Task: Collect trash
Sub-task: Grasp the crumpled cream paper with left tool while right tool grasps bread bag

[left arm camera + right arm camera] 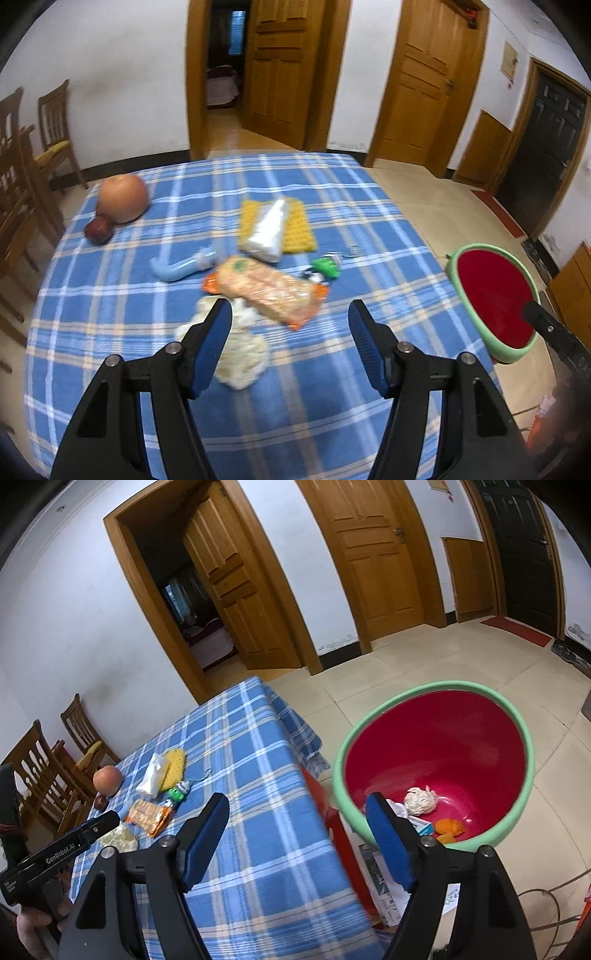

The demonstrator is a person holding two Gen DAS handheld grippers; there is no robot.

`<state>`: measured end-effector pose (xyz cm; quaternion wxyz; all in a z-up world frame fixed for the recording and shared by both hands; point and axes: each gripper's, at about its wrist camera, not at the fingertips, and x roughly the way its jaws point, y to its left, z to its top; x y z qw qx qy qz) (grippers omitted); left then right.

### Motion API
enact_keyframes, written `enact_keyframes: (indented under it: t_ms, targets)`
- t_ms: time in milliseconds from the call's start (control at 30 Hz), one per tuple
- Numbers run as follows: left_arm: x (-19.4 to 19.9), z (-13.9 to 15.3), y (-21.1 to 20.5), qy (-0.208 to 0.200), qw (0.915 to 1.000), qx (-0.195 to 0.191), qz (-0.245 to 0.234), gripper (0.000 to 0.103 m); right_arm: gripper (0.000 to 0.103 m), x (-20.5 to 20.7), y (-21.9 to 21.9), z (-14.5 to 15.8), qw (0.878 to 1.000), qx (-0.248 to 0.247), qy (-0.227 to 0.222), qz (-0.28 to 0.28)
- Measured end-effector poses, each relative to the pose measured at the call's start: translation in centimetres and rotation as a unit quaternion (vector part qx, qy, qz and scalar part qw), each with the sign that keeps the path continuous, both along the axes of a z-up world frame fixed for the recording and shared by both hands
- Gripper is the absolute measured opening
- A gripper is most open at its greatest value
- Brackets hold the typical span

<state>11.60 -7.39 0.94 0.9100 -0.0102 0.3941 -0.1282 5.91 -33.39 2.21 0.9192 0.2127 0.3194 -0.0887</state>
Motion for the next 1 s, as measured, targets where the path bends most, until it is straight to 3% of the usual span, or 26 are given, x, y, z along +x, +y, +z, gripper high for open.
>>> enact_keyframes:
  t_ms: [333, 800, 1000]
  targets:
    - [0.8, -2.0, 3.0, 0.023, 0.9991, 0.002, 0.036, 0.067, 0.080, 1.8, 2.9, -0.5, 0.999, -0.007, 0.012, 0.031]
    - [1.9, -5.2, 3.6, 0.054, 0.9977, -0.006, 0.040, 0.067, 0.081, 3.5, 5.1, -0.9, 0.998, -0.020, 0.030, 0.059]
    - [2.3, -6.0, 4.3, 0.065, 0.9967, -0.030, 0.038, 0.042, 0.081, 4.6, 6.6, -1.1, 0.996, -0.026, 0.036, 0.081]
